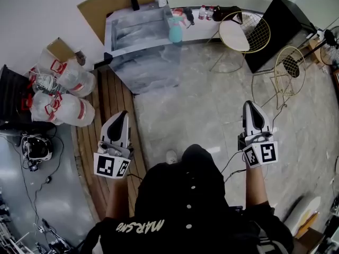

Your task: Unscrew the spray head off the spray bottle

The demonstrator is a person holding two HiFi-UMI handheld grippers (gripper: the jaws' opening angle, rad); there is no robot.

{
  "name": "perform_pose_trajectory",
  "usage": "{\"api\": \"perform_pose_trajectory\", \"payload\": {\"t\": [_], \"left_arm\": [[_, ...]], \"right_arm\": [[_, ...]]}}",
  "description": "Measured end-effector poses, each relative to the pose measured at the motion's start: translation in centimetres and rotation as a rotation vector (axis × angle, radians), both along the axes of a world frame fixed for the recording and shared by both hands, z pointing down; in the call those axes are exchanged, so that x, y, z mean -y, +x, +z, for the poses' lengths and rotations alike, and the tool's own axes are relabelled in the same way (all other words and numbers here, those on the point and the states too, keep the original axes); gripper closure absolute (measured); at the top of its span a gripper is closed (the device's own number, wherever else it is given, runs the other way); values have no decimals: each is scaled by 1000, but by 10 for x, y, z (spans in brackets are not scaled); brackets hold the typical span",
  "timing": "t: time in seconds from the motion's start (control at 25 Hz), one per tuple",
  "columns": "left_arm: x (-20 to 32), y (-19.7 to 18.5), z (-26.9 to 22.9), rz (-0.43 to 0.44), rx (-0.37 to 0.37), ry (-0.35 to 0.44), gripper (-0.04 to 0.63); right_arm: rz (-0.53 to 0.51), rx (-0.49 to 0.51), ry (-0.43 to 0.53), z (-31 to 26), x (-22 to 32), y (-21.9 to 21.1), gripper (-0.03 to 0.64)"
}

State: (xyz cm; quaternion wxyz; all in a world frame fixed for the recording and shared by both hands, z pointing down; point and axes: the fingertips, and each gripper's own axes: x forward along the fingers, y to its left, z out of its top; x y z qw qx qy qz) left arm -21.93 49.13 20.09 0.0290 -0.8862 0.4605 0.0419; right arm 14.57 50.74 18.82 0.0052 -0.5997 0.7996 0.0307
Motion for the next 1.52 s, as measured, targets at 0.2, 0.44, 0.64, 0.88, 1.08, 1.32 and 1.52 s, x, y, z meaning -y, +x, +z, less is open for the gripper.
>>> {"api": "perform_pose_trajectory", "payload": {"t": [0.2,0.44,0.64,0.88,1.08,1.32,1.52], "left_arm": [[22,-1,15,45,16,-27,571],[62,10,31,63,18,-55,571],[121,24,38,75,48,-71,571],[208,56,32,72,98,-72,571],[277,82,22,48,101,-57,571],[343,109,36,19,130,-90,569],[370,125,58,38,134,-154,569]], "right_arm": [[8,6,-12,10,19,-7,604],[-24,7,-28,23,62,-11,604],[-58,27,-24,25,130,-5,604],[-128,36,-28,18,229,10,604],[-206,27,-45,9,308,22,558],[-332,4,-87,12,386,24,492],[-407,-9,-145,33,421,12,450]]}}
